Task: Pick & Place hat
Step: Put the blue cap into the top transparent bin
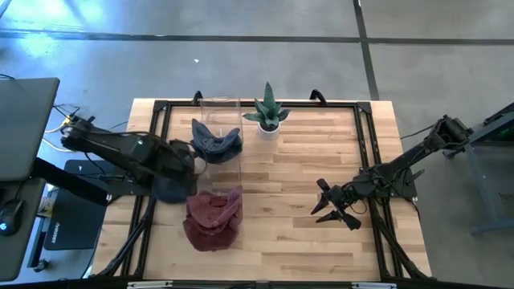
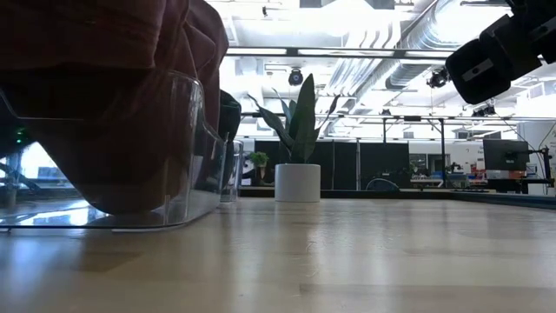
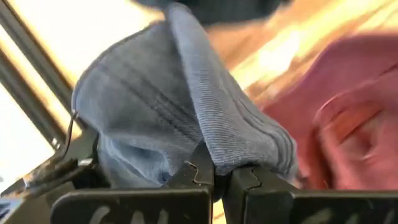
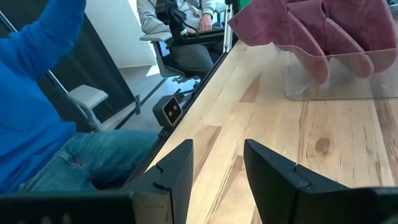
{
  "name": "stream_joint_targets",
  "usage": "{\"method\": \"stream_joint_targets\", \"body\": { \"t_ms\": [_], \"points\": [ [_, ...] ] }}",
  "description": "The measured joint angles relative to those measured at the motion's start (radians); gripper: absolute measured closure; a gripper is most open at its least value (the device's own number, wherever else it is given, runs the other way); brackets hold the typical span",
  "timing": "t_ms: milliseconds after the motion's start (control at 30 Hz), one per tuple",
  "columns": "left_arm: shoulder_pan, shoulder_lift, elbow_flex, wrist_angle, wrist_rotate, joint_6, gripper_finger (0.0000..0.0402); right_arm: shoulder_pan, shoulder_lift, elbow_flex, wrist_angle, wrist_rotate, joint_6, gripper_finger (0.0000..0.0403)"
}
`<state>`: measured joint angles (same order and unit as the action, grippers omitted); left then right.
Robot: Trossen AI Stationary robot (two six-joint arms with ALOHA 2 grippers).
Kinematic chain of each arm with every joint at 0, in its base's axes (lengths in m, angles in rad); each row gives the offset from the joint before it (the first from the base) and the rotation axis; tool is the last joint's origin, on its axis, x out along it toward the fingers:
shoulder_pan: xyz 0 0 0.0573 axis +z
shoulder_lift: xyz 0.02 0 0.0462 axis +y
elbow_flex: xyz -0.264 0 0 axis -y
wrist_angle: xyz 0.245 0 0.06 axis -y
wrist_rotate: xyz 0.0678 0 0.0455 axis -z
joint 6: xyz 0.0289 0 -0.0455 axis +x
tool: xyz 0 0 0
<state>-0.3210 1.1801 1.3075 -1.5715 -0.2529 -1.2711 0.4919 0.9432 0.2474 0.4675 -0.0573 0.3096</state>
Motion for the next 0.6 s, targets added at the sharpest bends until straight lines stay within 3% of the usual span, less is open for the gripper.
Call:
{"method": "stream_joint_targets", "body": {
  "t_ms": [467, 600],
  "points": [
    [0.000, 0.026, 0.286, -0.001, -0.396, 0.066, 0.0401, 0.000, 0.000, 0.000, 0.001, -0.002, -0.003, 0.0265],
    [0.000, 0.072, 0.369, 0.005, -0.439, 0.096, 0.0401, 0.000, 0.000, 0.000, 0.001, -0.002, -0.004, 0.0265]
  ]
}}
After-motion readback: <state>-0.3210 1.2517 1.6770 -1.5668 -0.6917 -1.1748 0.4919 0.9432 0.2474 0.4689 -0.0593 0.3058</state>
